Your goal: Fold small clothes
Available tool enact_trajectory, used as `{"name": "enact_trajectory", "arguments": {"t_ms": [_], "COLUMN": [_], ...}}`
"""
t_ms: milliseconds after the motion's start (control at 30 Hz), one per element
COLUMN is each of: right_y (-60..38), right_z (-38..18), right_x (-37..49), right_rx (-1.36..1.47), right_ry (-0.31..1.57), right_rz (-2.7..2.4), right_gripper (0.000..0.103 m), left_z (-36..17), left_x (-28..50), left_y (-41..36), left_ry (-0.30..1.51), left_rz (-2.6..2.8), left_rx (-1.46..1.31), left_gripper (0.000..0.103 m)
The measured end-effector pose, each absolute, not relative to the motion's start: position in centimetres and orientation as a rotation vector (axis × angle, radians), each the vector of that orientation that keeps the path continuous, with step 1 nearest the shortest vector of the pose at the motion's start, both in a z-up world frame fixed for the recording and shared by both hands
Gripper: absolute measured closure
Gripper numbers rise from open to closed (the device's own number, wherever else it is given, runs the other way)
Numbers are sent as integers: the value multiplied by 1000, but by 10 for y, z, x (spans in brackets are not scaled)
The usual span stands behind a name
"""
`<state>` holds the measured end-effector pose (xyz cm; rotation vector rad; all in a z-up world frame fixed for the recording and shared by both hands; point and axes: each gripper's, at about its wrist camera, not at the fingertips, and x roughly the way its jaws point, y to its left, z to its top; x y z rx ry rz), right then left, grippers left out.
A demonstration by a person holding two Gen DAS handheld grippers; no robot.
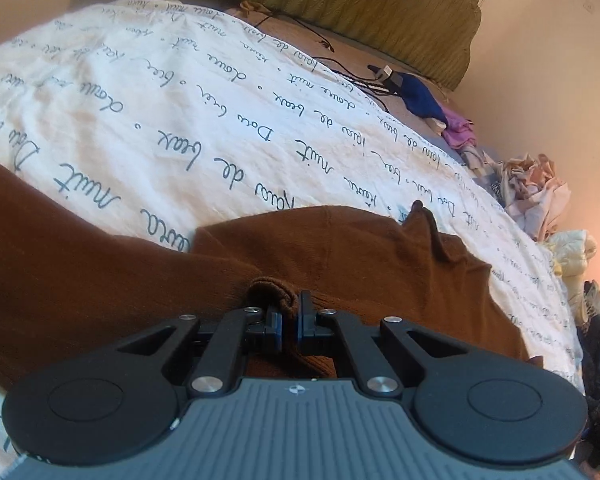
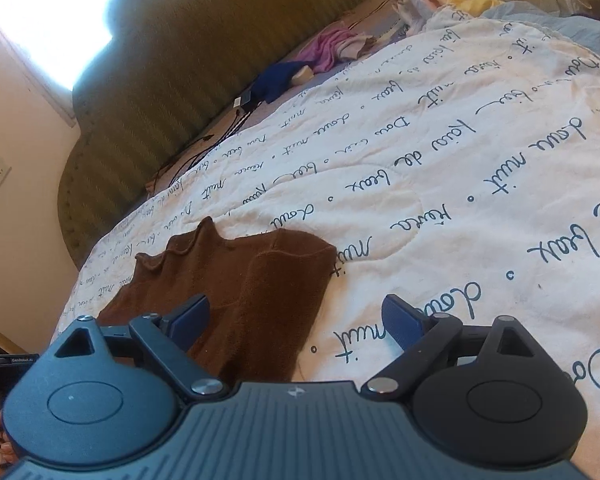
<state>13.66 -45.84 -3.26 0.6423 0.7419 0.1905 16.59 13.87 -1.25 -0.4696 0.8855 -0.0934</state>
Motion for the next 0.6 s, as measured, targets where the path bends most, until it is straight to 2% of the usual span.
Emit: {"name": "enact_trajectory", "arguments": {"t_ms": [33,67,233,267,333,533,600], "right_y": [-458,-457,-439,-435,-434,-430,-428], "right_z": [-37,-40,-46,-47,-48,-5,-11], "right_x": [139,142,152,156,162,155,167], "right_rx": [659,666,619,588,557,454,368], "right_ry": [758,774,786,800,813,720,770], "right_rz": [191,193,218,200,156,158,83], "right_gripper": [30,36,37,47,97,97,97], "left_z": [-14,-18,-36,-36,-34,-10,-11], "left_x": [165,164,159,159,158,147,147], "left_y": [139,138,133,134,135,123,120], "left_ry": [887,895,912,911,909,824,824], "left_rz": [-89,-85,-70,-68,-54,-24,-14], "left_rx": [-470,-467,-426,-430,-442,-350,-339], "left_gripper": [98,98,94,94,93,94,94]}}
